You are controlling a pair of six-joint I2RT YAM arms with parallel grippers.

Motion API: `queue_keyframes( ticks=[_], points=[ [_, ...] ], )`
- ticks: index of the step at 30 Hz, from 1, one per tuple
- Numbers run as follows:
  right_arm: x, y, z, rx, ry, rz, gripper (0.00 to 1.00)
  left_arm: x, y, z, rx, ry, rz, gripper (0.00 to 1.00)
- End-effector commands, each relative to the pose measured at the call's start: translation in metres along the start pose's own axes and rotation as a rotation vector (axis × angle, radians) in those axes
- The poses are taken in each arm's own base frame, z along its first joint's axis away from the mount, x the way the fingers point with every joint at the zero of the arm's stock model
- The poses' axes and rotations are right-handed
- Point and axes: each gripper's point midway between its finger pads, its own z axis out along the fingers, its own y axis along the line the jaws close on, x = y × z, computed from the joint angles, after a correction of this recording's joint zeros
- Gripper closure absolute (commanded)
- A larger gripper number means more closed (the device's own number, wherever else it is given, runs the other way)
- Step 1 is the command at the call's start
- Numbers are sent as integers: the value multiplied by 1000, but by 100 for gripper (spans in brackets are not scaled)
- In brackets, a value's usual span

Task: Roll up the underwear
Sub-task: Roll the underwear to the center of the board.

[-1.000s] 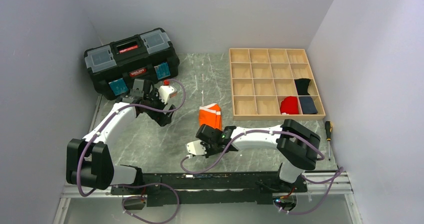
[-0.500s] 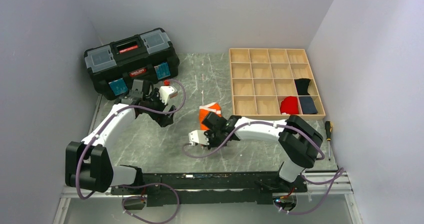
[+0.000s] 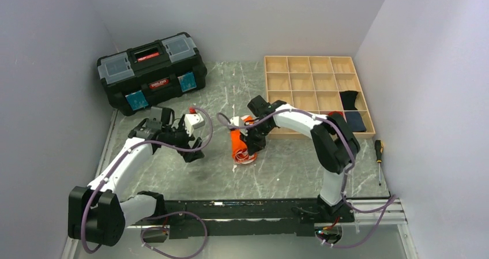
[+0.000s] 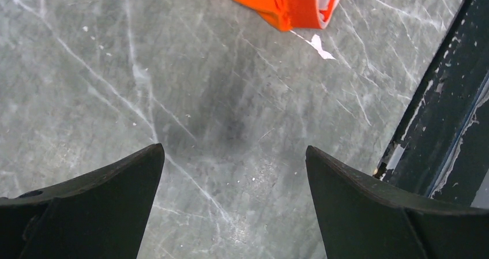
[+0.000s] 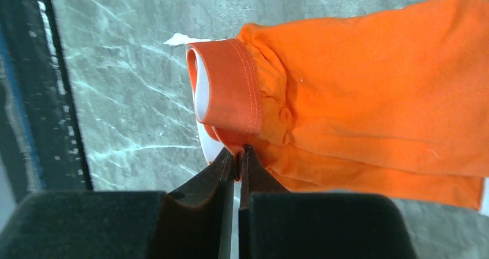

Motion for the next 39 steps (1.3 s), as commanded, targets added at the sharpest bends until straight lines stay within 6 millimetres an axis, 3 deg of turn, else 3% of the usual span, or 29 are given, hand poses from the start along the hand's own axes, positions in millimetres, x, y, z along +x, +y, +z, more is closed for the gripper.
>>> queue_keyframes(
  ticks=[1, 9, 20, 24, 28, 32, 39],
  points=[
    [-8, 14, 1, -209, -76, 120, 100, -12, -15, 2, 39, -61, 133, 0],
    [-17, -7, -5, -351, -128, 297, 100, -25, -32, 31, -15, 1, 405, 1],
    [-4, -20, 1, -460, -112, 458, 100, -53, -57, 95, -139, 51, 721, 1],
    [-3, -22, 2, -484, -113, 490, 100, -50, -69, 116, -161, 90, 802, 1],
    [-2, -24, 3, -488, -115, 500, 100, -51, -71, 128, -212, 101, 830, 1],
    [-2, -24, 2, -485, -118, 495, 100, -49, -58, 134, -302, 141, 829, 0],
    [-1, -24, 2, -483, -118, 492, 100, -51, -56, 146, -320, 157, 791, 1]
  ],
)
